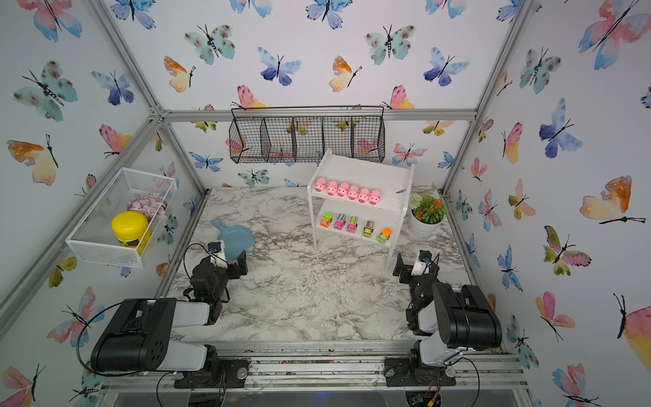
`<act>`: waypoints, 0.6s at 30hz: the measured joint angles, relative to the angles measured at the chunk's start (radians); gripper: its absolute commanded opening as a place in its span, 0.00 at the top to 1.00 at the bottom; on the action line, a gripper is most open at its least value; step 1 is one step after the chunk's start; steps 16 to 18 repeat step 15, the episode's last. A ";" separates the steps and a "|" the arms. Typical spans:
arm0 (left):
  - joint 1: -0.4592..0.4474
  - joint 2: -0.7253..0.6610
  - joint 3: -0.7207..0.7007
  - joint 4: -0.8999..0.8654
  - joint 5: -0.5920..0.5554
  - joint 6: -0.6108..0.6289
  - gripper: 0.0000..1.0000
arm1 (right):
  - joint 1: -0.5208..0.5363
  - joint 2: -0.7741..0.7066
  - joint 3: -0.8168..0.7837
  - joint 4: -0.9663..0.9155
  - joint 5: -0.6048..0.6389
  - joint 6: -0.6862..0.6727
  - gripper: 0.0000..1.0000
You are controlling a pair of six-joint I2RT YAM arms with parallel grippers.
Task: Organize plastic toys on shelves
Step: Reset both arms
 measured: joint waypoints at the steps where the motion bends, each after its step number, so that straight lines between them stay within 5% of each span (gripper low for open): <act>1: 0.000 0.000 0.000 0.000 0.000 0.000 0.02 | 0.000 0.000 -0.008 0.018 0.010 0.005 0.00; 18: 0.000 0.000 0.000 0.000 0.000 0.000 0.01 | 0.000 0.000 -0.010 0.080 0.044 0.019 0.00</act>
